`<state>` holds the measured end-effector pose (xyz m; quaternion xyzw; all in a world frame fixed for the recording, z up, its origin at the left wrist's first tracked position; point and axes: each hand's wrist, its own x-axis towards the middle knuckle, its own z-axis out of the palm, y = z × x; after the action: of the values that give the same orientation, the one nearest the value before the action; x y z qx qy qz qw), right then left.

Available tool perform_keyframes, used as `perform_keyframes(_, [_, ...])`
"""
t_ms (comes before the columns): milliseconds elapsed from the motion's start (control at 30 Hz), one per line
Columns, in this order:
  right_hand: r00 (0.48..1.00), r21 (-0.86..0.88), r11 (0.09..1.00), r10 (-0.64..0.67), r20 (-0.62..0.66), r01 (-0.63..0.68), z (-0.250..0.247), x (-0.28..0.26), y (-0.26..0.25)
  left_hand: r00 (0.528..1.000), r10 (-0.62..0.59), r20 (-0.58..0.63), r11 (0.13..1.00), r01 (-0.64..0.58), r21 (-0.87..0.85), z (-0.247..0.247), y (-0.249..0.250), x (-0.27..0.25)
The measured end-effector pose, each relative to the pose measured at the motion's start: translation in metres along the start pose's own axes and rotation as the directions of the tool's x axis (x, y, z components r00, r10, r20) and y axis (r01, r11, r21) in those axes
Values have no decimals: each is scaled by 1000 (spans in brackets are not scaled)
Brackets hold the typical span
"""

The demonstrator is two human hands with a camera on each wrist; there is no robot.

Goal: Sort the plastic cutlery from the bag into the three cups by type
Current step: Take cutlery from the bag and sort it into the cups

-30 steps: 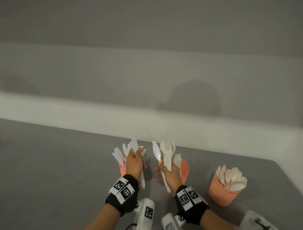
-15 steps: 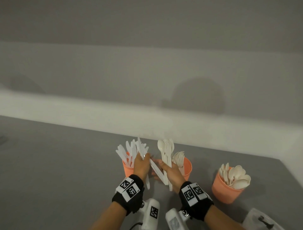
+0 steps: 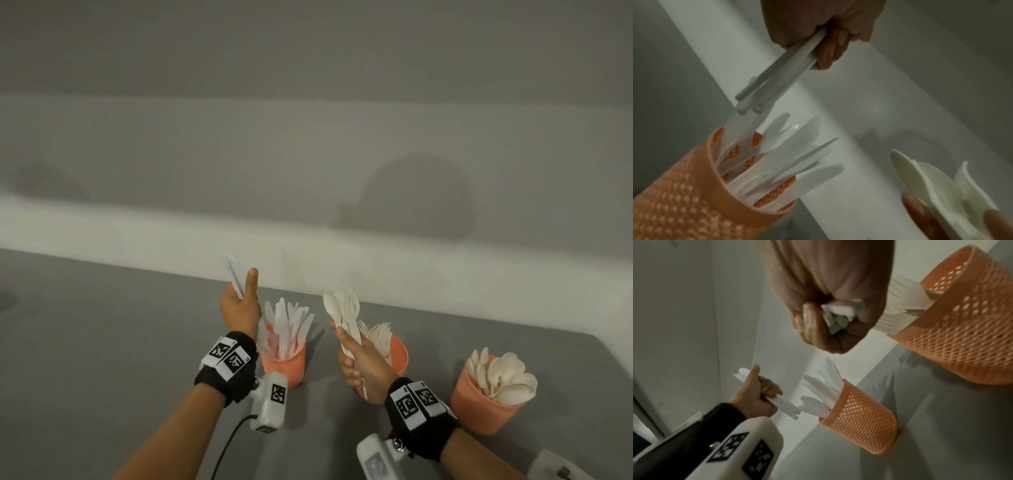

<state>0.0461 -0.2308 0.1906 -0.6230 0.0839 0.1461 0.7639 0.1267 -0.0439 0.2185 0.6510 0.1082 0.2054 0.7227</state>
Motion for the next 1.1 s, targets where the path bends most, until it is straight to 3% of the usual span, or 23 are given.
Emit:
perform_keyframes(100, [1000, -13, 1000, -1, -6, 1, 2, 0, 1, 999, -8, -45, 999, 10, 33, 5, -11, 2])
perform_keyframes(300, [1000, -46, 999, -1, -28, -1, -1, 1, 2, 999, -27, 37, 997, 25, 76, 14, -35, 0])
perform_keyframes(533, [999, -104, 994, -33, -31, 29, -3, 2, 5, 979, 164, 125, 957, -188, 222, 14, -54, -4])
perform_keyframes(733, [1000, -134, 991, -24, -13, 22, -4, 3, 8, 884, 295, 363, 744, -451, 494, 9, -69, -6])
perform_keyframes(833, [1000, -120, 993, -6, -7, 5, -4, 1, 8, 834, 362, 417, 641, -547, 538, 9, -62, -11])
perform_keyframes(900, [1000, -113, 994, -15, -26, 12, -4, 1, 9, 781, 478, 402, 576, -624, 527, 12, -48, -15])
perform_keyframes(967, [995, -107, 994, -46, -88, 36, -2, 3, 10, 779, 510, 364, 666, -626, 407, 21, -28, -27])
perform_keyframes(1033, [979, -126, 990, -91, -185, 68, 1, 5, 12, 827, 437, 355, 801, -537, 264, 32, -10, -43])
perform_keyframes(1100, [946, -193, 973, -178, -272, 128, 1, 9, 17, 865, 316, 389, 877, -423, 228, 44, -2, -60])
